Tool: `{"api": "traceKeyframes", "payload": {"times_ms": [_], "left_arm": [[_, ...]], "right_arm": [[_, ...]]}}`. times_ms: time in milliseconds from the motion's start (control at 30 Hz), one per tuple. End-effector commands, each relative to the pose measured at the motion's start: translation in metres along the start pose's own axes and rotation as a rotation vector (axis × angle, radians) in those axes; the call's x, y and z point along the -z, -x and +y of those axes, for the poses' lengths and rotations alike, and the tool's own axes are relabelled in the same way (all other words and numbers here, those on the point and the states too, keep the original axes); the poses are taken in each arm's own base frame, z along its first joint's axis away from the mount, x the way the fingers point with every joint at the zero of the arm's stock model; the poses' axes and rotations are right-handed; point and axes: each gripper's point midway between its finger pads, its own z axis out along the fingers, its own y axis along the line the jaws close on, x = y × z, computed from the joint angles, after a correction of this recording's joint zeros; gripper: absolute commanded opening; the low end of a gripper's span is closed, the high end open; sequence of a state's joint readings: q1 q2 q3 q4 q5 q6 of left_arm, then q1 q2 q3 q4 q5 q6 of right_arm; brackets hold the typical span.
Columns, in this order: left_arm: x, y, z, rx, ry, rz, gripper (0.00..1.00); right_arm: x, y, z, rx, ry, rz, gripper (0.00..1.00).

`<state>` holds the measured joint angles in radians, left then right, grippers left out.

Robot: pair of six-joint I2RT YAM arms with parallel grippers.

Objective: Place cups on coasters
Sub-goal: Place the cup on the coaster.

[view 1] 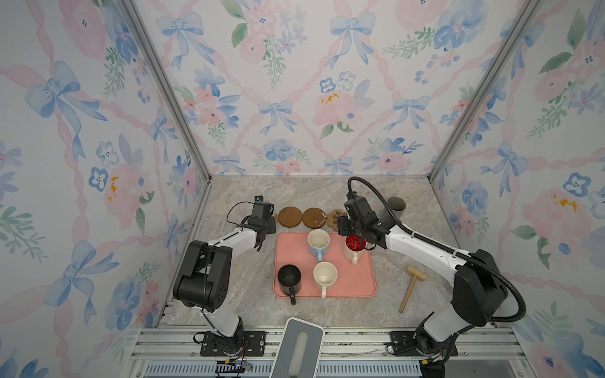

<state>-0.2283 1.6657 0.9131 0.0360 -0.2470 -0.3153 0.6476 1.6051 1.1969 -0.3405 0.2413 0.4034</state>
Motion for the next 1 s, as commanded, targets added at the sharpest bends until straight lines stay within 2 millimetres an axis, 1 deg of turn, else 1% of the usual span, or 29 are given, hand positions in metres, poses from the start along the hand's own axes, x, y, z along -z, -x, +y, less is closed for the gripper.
{"api": "traceKeyframes", "payload": {"times_ms": [0, 100, 200, 267, 333, 500, 667, 800, 833, 900, 967], "left_arm": [[0.007, 0.026, 0.001, 0.033, 0.001, -0.075, 0.39], [0.011, 0.027, 0.003, 0.035, 0.004, -0.083, 0.49], [0.020, 0.030, 0.003, 0.041, 0.002, -0.098, 0.54], [0.029, 0.036, 0.005, 0.049, -0.001, -0.123, 0.56], [0.041, 0.044, 0.008, 0.058, 0.002, -0.155, 0.56], [0.080, 0.068, 0.017, 0.080, 0.004, -0.259, 0.59], [0.122, 0.080, 0.014, 0.082, -0.050, -0.359, 0.60], [0.149, 0.079, 0.010, 0.070, -0.093, -0.442, 0.60], [0.148, 0.069, 0.010, 0.056, -0.096, -0.440, 0.61], [0.158, 0.064, 0.008, 0.050, -0.114, -0.473, 0.62], [0.164, 0.057, 0.009, 0.044, -0.130, -0.490, 0.62]], "right_arm": [[0.003, 0.007, -0.003, 0.003, -0.005, 0.000, 0.63], [0.004, 0.007, -0.003, 0.000, -0.007, -0.002, 0.63], [0.008, 0.009, -0.005, -0.006, -0.017, -0.012, 0.63], [0.012, 0.011, -0.006, -0.010, -0.023, -0.022, 0.63], [0.018, 0.013, -0.007, -0.013, -0.025, -0.028, 0.63], [0.034, 0.015, -0.007, 0.007, -0.050, -0.037, 0.64], [0.055, 0.014, 0.003, 0.063, -0.064, -0.046, 0.64], [0.077, 0.004, 0.002, 0.094, -0.093, -0.052, 0.64], [0.082, 0.002, 0.000, 0.098, -0.102, -0.053, 0.64], [0.096, -0.004, -0.003, 0.102, -0.111, -0.061, 0.64], [0.109, -0.011, -0.005, 0.104, -0.111, -0.064, 0.64]]}}
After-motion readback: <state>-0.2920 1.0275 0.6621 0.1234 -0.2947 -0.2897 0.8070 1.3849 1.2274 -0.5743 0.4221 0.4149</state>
